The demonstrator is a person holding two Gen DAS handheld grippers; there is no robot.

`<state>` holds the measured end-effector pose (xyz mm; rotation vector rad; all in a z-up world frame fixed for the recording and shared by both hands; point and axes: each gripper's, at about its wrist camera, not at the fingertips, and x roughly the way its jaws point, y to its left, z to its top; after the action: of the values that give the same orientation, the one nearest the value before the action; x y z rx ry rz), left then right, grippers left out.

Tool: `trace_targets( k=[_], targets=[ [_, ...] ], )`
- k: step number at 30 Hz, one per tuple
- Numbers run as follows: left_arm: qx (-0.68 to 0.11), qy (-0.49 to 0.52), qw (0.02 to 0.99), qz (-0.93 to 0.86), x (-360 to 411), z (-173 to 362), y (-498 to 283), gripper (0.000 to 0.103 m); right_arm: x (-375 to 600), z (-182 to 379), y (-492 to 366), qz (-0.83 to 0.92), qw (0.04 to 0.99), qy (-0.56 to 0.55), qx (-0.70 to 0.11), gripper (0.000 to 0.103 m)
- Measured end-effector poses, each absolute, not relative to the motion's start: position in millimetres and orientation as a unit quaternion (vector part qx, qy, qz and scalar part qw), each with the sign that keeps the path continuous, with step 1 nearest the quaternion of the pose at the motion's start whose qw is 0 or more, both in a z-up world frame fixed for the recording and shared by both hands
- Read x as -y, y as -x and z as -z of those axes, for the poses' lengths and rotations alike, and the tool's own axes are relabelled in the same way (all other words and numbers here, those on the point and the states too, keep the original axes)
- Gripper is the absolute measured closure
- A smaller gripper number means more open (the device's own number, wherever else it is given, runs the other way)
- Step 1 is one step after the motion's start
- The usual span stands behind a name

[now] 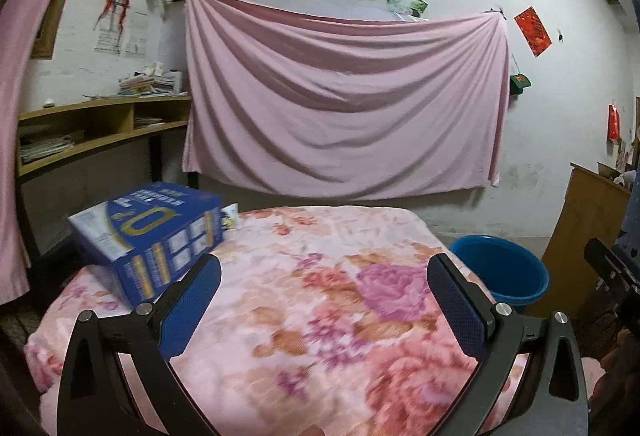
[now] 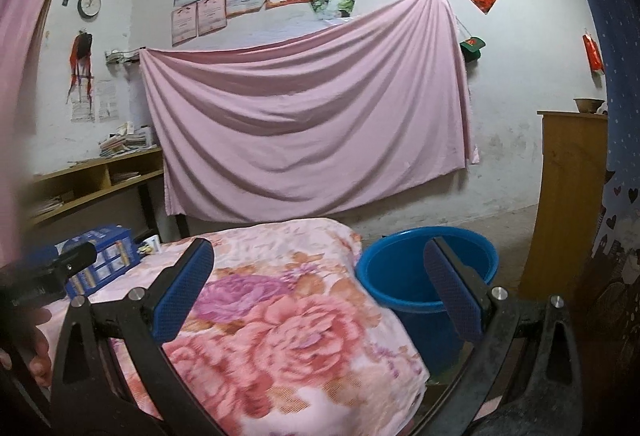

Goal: Collect trash

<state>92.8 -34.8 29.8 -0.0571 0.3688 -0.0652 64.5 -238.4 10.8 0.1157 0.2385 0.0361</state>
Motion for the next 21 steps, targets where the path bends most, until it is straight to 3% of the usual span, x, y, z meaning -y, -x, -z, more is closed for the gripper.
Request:
trace_targets(
  k=[21],
  targets=[
    [-0.146, 0.037, 0.989, -0.007, 0.7, 0.9, -28.5, 0.002, 196.8, 15.5, -15.0, -0.024, 0.994, -0.02, -0.103, 0.0]
  ],
)
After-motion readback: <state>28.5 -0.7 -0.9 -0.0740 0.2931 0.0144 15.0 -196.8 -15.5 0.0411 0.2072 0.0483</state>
